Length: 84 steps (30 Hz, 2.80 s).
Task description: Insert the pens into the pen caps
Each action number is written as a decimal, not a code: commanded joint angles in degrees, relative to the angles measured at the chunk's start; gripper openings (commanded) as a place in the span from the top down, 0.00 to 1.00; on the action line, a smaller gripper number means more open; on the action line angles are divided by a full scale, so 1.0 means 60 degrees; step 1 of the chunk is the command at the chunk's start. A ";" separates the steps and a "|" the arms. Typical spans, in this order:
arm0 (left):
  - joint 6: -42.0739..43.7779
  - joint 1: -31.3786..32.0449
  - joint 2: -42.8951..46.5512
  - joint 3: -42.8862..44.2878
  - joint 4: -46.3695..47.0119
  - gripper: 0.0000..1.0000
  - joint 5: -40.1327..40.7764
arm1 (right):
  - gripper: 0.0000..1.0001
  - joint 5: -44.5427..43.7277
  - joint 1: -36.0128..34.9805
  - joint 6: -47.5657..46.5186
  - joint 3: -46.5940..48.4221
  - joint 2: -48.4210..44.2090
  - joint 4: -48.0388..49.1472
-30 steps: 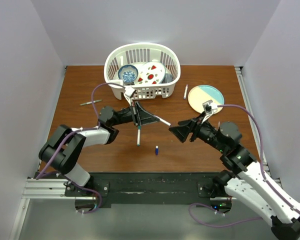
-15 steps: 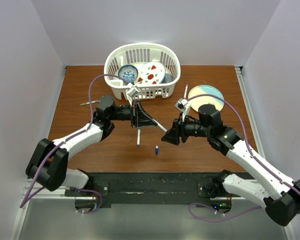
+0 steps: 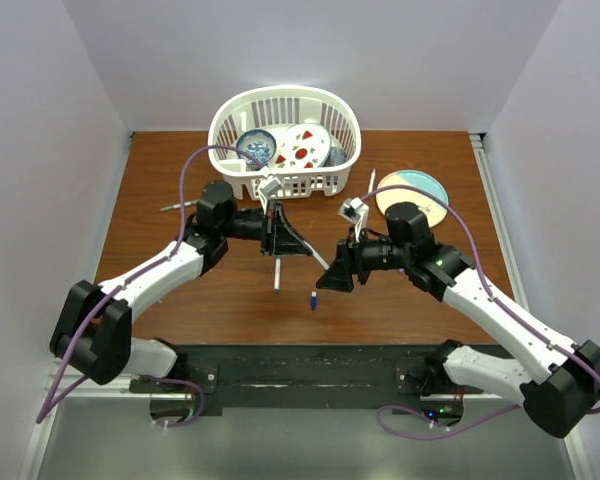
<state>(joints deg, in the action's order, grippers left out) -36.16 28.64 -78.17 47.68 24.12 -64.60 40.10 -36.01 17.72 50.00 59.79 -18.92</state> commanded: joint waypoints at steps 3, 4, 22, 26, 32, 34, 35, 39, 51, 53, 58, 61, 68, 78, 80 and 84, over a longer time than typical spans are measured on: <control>0.0270 0.0133 -0.0008 0.0359 -0.0255 1.00 -0.0615 | 0.36 0.0260 -0.0034 -0.0476 0.0866 0.0142 0.0649; 0.0256 0.0133 -0.0009 0.0359 -0.0270 1.00 -0.0630 | 0.35 0.0246 -0.0034 -0.0636 0.0924 0.0229 0.0546; -0.0257 0.0163 -0.0257 0.0330 0.0316 1.00 -0.0747 | 0.51 0.0979 -0.0165 -0.0433 0.0603 0.0889 0.1175; -0.0403 0.0177 -0.0243 0.0359 0.0520 1.00 -0.0762 | 0.59 0.0949 -0.0224 -0.0462 0.0588 0.1036 0.1146; -0.0302 0.0163 -0.0258 0.0578 0.0012 0.67 -0.0382 | 1.00 0.0307 -0.0253 -0.0360 0.0281 0.0685 0.1248; 0.0180 0.0163 -0.0228 0.0841 -0.1024 0.47 0.0331 | 1.00 0.0042 -0.0253 -0.0112 0.0077 0.0466 0.1321; 0.0385 0.0163 -0.0199 0.0973 -0.1452 0.44 0.0641 | 1.00 -0.0133 -0.0253 0.0005 0.0003 0.0378 0.1409; 0.1134 0.0148 -0.0140 0.1661 -0.3270 0.34 0.2209 | 1.00 -0.1913 -0.0239 0.0693 -0.0510 -0.0310 0.1250; 0.0608 0.0864 0.0739 0.1281 -0.5820 0.35 0.7613 | 1.00 -0.6929 -0.0195 0.2377 -0.1125 -0.2520 -0.0378; 0.0505 0.1391 0.0535 0.1282 -0.6128 0.36 0.8493 | 1.00 -0.7121 -0.0195 0.2540 -0.1360 -0.2873 -0.0174; 0.0198 0.2737 -0.0578 0.1881 -0.7136 0.39 0.9973 | 1.00 -0.7400 -0.0195 0.2672 -0.1389 -0.3693 -0.0348; -0.0022 0.3266 -0.1311 0.2277 -0.7491 0.43 1.0647 | 1.00 -0.7620 -0.0195 0.2629 -0.1433 -0.4264 -0.0451; -0.0330 0.4058 -0.2759 0.2717 -0.7564 0.46 1.1074 | 1.00 -0.8132 -0.0209 0.2541 -0.1419 -0.5290 -0.0977; -0.0492 0.4454 -0.3817 0.2995 -0.8019 0.49 1.1791 | 1.00 -0.8353 -0.0209 0.2467 -0.1418 -0.5717 -0.1154; -0.0477 0.4469 -0.3963 0.3054 -0.8194 0.50 1.1894 | 1.00 -0.8396 -0.0209 0.2497 -0.1463 -0.5775 -0.1110; -0.0550 0.4498 -0.4051 0.2982 -0.8195 0.53 1.1807 | 1.00 -0.8397 -0.0209 0.2526 -0.1536 -0.5805 -0.1095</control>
<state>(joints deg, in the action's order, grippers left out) -38.44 55.18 -102.02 63.66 -24.91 4.64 -8.38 -37.39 32.62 41.10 25.47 -26.26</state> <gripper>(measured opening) 0.485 0.081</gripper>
